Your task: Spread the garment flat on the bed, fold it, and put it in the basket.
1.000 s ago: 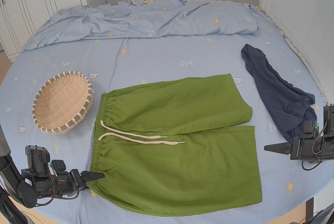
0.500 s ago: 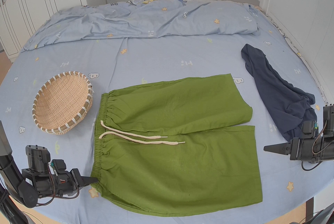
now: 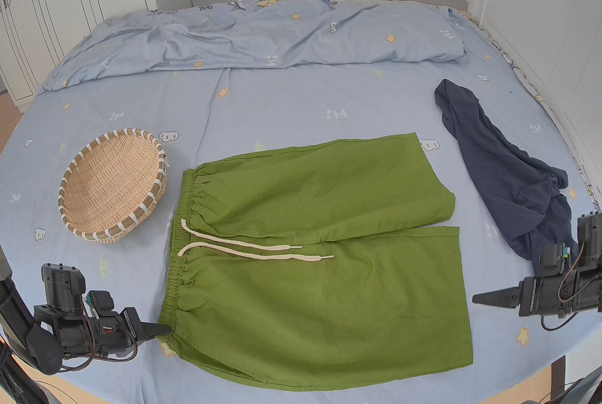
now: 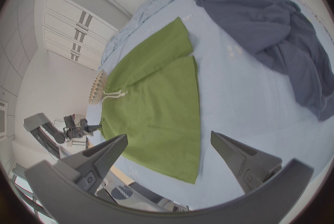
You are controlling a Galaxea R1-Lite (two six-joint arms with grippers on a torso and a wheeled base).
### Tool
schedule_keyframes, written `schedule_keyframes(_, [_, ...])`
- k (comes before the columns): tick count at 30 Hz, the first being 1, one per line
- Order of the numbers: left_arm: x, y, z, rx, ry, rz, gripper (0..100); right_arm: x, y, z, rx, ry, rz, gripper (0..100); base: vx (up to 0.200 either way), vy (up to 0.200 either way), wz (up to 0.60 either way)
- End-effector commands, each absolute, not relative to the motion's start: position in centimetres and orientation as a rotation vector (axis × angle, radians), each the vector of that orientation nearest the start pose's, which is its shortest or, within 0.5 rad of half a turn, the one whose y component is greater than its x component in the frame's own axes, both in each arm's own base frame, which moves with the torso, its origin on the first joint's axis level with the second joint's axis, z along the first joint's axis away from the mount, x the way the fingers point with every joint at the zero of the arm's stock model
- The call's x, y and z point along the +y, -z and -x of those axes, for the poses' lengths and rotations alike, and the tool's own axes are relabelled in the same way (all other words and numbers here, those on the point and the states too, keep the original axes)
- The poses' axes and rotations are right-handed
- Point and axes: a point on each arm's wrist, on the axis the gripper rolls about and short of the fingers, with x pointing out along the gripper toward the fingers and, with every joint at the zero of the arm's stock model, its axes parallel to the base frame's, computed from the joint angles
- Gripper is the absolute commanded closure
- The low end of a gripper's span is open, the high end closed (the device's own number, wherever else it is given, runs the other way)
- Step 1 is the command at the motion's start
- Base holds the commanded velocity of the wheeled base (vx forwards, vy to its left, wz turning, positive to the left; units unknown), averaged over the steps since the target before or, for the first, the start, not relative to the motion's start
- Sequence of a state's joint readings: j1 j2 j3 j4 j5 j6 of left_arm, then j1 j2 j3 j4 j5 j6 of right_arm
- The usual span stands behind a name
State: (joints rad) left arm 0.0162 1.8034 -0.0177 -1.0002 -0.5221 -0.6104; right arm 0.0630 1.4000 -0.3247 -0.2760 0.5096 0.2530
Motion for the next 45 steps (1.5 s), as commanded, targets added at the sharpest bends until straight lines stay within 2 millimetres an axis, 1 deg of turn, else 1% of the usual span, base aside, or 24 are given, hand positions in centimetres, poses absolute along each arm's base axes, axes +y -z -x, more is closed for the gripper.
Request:
schedule_keyframes(1, [-0.7,-3.5,-16.8,0.907,0.247,0.725,100,2.2,-8.2,-15.1,0.959,-0.471,-0.406,0,0.000,0.000,0.00])
schedule_keyframes(3, [-0.7,-3.4,-16.8,0.909,0.248,0.723,100,2.2,-8.1,-15.1,0.963,-0.474,-0.404,0,0.000,0.000,0.00])
schedule_keyframes(4, [-0.6,-3.3,-16.7,0.914,0.256,0.689,100,2.3,-6.7,-15.1,1.019,-0.509,-0.378,0,0.000,0.000,0.00])
schedule_keyframes(5, [-0.6,-3.3,-16.6,0.921,0.255,0.686,100,2.4,-5.7,-15.3,1.055,-0.516,-0.361,0,0.000,0.000,0.00])
schedule_keyframes(7, [-0.6,-3.3,-16.6,0.922,0.256,0.687,100,2.4,-4.6,-15.6,1.083,-0.522,-0.351,0,0.000,0.000,0.00])
schedule_keyframes(8, [-0.6,-3.3,-16.6,0.922,0.256,0.687,100,2.4,-4.6,-15.6,1.083,-0.522,-0.351,0,0.000,0.000,0.00])
schedule_keyframes(9, [-0.6,-3.3,-16.6,0.923,0.257,0.686,100,2.5,-3.6,-15.8,1.086,-0.530,-0.351,0,0.000,0.000,0.00])
schedule_keyframes(12, [-0.6,-3.3,-16.7,0.919,0.255,0.686,100,2.7,-2.8,-15.8,1.089,-0.542,-0.345,0,0.000,0.000,0.00])
schedule_keyframes(13, [-0.6,-3.3,-16.7,0.921,0.256,0.685,100,2.8,-2.2,-15.7,1.099,-0.549,-0.345,0,0.000,0.000,0.00])
schedule_keyframes(17, [-0.6,-3.3,-16.7,0.920,0.257,0.685,100,2.9,-1.8,-15.4,1.086,-0.559,-0.342,0,0.000,0.000,0.00])
schedule_keyframes(21, [-0.6,-3.1,-16.7,0.926,0.252,0.685,100,2.9,-1.6,-14.7,1.113,-0.562,-0.342,0,0.000,0.000,0.00])
schedule_keyframes(24, [-0.6,-3.1,-16.7,0.927,0.254,0.685,100,3.0,-1.5,-14.6,1.126,-0.566,-0.341,0,0.000,0.000,0.00])
schedule_keyframes(29, [-0.6,-3.1,-16.7,0.927,0.254,0.685,100,3.3,-1.5,-14.0,1.169,-0.641,-0.391,0,0.000,0.000,0.00])
schedule_keyframes(41, [-0.6,-3.1,-16.7,0.926,0.253,0.683,100,3.4,-1.4,-14.2,1.170,-0.662,-0.403,0,0.000,0.000,0.00])
schedule_keyframes(45, [-0.5,-3.1,-16.7,0.926,0.251,0.686,100,3.4,-1.2,-14.7,1.172,-0.653,-0.409,0,0.000,0.000,0.00])
